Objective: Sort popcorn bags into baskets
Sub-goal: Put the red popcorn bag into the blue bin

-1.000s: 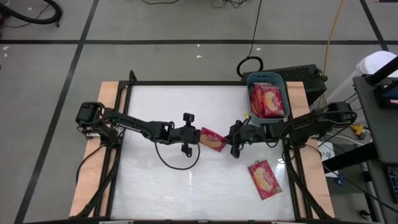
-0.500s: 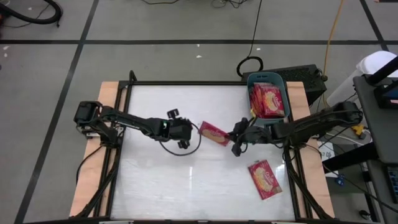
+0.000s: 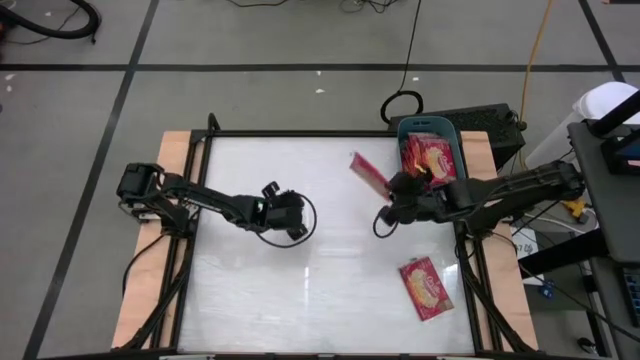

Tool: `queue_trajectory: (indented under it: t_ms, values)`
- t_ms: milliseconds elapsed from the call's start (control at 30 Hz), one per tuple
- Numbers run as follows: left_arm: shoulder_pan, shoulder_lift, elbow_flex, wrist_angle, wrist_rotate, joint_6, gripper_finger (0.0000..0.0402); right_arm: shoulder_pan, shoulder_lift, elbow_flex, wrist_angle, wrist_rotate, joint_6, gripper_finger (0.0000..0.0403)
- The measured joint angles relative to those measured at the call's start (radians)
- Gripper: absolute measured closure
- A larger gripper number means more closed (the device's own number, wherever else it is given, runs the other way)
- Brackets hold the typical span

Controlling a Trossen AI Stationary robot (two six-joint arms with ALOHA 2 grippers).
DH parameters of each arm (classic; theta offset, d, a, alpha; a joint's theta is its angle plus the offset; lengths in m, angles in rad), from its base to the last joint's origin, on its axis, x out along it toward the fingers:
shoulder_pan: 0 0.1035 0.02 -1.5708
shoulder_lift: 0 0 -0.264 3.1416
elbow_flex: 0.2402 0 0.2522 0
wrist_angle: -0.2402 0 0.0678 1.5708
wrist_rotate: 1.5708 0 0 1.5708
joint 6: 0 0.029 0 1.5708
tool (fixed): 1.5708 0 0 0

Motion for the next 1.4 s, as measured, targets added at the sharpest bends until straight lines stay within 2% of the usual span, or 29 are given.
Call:
queue_trajectory:
  t_ms: [200,467,500,600,833,933,1067,1400]
  values:
    - [-0.061,0.000,-0.069,0.211,0.005,-0.032,0.0245,-0.020,-0.023,0.092,-0.307,0.132,0.117,0.0394]
    - [-0.114,0.000,-0.094,0.310,0.006,-0.021,0.0245,-0.064,-0.106,0.114,-0.777,0.178,0.518,0.0394]
    - [-0.116,0.000,-0.095,0.314,0.006,-0.019,0.0245,-0.076,-0.113,0.109,-0.785,0.178,0.557,0.0394]
    - [-0.119,0.000,-0.095,0.332,0.006,-0.003,0.0245,-0.113,-0.158,0.089,-0.736,0.188,0.535,0.0394]
    - [-0.126,0.000,-0.095,0.369,0.021,0.002,0.0245,-0.225,-0.172,0.021,-0.770,0.257,0.576,0.0394]
    - [-0.137,0.000,-0.095,0.371,0.037,0.002,0.0245,-0.260,-0.186,-0.010,-0.771,0.248,0.593,0.0394]
    - [-0.146,0.000,-0.095,0.378,0.038,0.012,0.0245,-0.270,-0.208,-0.042,-0.765,0.253,0.683,0.0387]
    - [-0.146,0.000,-0.095,0.469,0.039,0.056,0.0245,-0.271,-0.326,-0.181,-0.671,0.168,0.745,0.0389]
